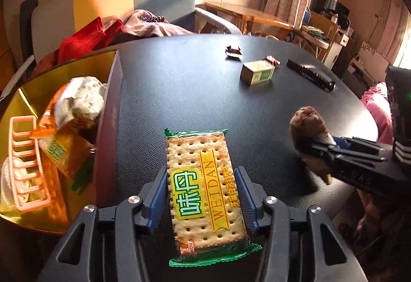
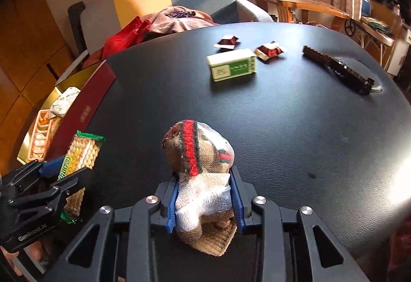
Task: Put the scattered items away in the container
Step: 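Carry the cracker pack and sock in both tools over the gold tray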
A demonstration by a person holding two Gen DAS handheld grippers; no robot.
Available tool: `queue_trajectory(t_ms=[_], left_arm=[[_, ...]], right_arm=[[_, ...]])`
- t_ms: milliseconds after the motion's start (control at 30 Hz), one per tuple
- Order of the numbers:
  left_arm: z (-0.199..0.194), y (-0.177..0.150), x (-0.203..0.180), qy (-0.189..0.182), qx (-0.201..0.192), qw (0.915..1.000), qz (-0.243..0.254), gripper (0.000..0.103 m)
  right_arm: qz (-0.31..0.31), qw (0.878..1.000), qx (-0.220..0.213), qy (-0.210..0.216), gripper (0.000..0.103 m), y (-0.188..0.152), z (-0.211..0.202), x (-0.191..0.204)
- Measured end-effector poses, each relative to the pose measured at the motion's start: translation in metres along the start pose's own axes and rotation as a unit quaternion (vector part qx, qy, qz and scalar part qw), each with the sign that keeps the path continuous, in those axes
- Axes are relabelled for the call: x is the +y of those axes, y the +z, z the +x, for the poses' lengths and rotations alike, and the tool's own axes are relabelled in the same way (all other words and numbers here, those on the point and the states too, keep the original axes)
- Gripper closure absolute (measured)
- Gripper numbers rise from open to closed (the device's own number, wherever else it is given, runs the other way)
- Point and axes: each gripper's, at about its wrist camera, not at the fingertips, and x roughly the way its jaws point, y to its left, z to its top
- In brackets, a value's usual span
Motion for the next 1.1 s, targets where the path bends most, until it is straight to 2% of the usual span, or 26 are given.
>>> queue_trajectory(t_ms=[100, 333, 533, 700, 867, 1100], left_arm=[[-0.012, 0.003, 0.009, 0.002, -0.011, 0.9998, -0.014, 0.052], [-0.047, 0.007, 0.053, 0.043, -0.05, 0.9956, -0.066, 0.052], [-0.067, 0.007, 0.109, 0.089, -0.068, 0.9855, -0.127, 0.052], [-0.075, 0.006, 0.15, 0.119, -0.078, 0.976, -0.165, 0.052], [-0.074, 0.008, 0.18, 0.15, -0.079, 0.9686, -0.182, 0.052], [-0.07, 0.007, 0.218, 0.186, -0.074, 0.9587, -0.202, 0.052]], right_arm=[[-0.008, 1.0, -0.003, 0.016, 0.068, 0.004, -0.002, 0.015], [-0.048, 0.996, -0.018, 0.077, 0.068, 0.022, -0.008, 0.073], [-0.101, 0.985, -0.024, 0.138, 0.068, 0.041, -0.005, 0.142], [-0.143, 0.975, -0.024, 0.171, 0.069, 0.05, 0.0, 0.196], [-0.17, 0.967, -0.014, 0.191, 0.069, 0.061, 0.016, 0.24], [-0.193, 0.961, 0.0, 0.197, 0.068, 0.075, 0.046, 0.285]])
